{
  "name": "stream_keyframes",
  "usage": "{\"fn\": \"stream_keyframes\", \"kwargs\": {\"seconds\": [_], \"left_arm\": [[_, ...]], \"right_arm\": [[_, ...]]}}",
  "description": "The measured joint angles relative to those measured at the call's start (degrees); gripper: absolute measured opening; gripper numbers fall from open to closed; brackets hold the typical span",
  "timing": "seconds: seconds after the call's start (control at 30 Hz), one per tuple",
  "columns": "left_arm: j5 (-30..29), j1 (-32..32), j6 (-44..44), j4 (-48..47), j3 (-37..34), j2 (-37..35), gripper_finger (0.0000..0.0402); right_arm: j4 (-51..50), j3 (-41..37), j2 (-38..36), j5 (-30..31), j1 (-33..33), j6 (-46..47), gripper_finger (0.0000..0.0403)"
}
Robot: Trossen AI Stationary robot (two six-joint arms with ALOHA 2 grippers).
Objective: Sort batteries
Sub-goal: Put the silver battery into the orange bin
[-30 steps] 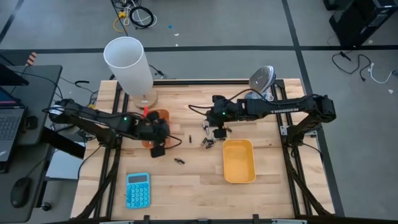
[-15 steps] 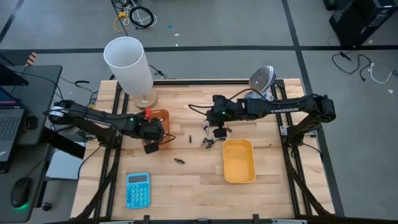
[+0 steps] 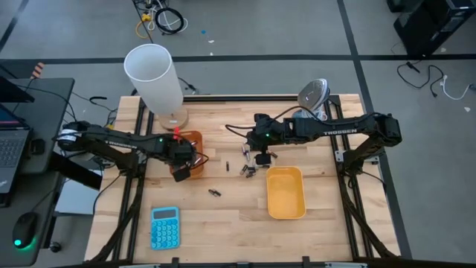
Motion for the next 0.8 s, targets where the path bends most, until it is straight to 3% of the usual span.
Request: {"fn": "stream_keyframes", "kwargs": {"seconds": [0.2,0.57,0.8], "left_arm": [[-0.1,0.1,-0.7,0.8,-0.1,0.0,0.005],[-3.1,0.1,-2.9,1.5,-0.1,0.0,0.0104],[-3.3,0.1,-2.7,1.5,-0.1,0.0,0.0115]], "right_arm": [[0.3,0.0,0.0,0.0,0.0,0.5,0.0097],[0.6,0.0,0.0,-3.8,-0.6,1.3,0.01],[0.7,0.0,0.0,-4.1,-1.7,1.7,0.01]]}}
